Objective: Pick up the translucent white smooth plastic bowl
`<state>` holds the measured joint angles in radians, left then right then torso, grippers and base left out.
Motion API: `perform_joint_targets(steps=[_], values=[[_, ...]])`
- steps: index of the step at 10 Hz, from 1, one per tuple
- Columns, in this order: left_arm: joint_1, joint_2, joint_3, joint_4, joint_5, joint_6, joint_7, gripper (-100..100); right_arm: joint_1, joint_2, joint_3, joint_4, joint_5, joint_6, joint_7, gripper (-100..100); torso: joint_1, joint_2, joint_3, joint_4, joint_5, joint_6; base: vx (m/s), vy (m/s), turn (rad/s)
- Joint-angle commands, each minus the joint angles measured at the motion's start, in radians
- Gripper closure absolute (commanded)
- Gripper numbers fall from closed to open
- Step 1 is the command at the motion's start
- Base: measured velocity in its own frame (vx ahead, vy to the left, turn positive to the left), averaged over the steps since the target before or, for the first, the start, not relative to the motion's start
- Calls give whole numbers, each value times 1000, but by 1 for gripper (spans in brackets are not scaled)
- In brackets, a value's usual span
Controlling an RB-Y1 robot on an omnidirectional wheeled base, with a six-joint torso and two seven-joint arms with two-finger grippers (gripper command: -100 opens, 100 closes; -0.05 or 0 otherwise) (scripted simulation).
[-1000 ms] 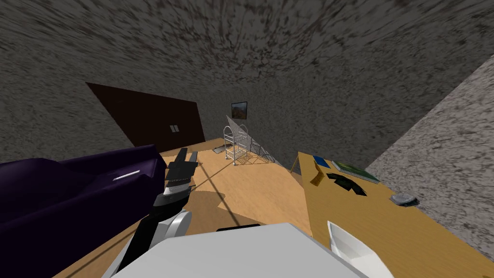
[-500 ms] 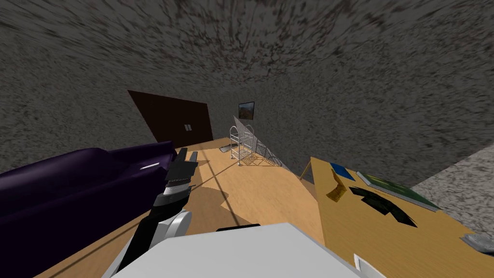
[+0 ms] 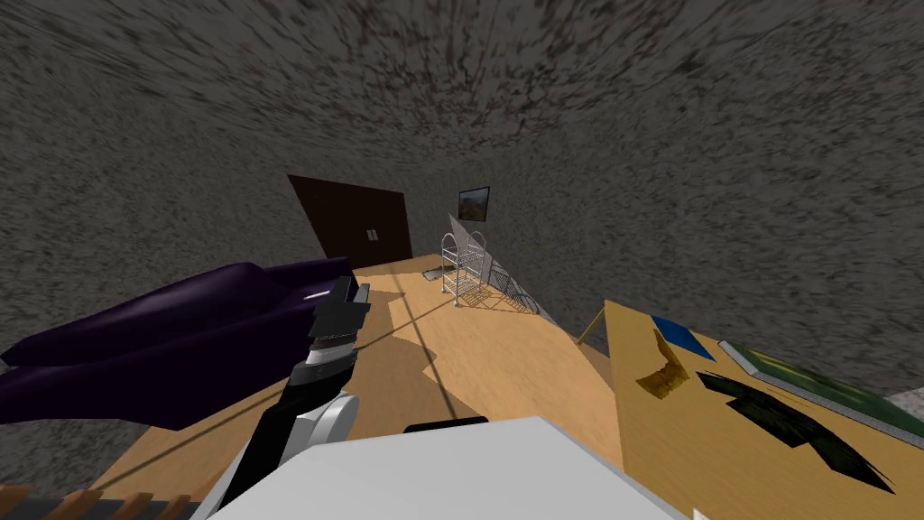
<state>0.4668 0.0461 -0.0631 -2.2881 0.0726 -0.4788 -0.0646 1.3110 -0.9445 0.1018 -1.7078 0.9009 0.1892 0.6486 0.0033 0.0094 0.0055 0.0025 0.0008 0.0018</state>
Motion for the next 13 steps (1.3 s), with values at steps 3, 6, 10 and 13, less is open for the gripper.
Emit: perform_joint_targets(steps=[3, 6, 10, 13], values=[[0, 0, 0, 0, 0, 0, 0, 0, -18, 10, 13, 34, -99, 20, 3, -100, 3, 2, 1, 0, 1, -1, -149, 49, 312], [0, 0, 0, 0, 0, 0, 0, 0, -35, 17, 25, 66, -187, 39, 5, -100, 1, 0, 0, 0, 0, -1, -127, 36, 318], [0, 0, 0, 0, 0, 0, 0, 0, -61, 27, 42, 114, -311, 67, 8, -100, 0, 0, 0, 0, 0, 1, -120, 60, 350], [0, 0, 0, 0, 0, 0, 0, 0, -67, 30, 46, 123, -338, 71, 9, -100, 0, -1, -1, 0, 0, 0, -77, 48, 151]])
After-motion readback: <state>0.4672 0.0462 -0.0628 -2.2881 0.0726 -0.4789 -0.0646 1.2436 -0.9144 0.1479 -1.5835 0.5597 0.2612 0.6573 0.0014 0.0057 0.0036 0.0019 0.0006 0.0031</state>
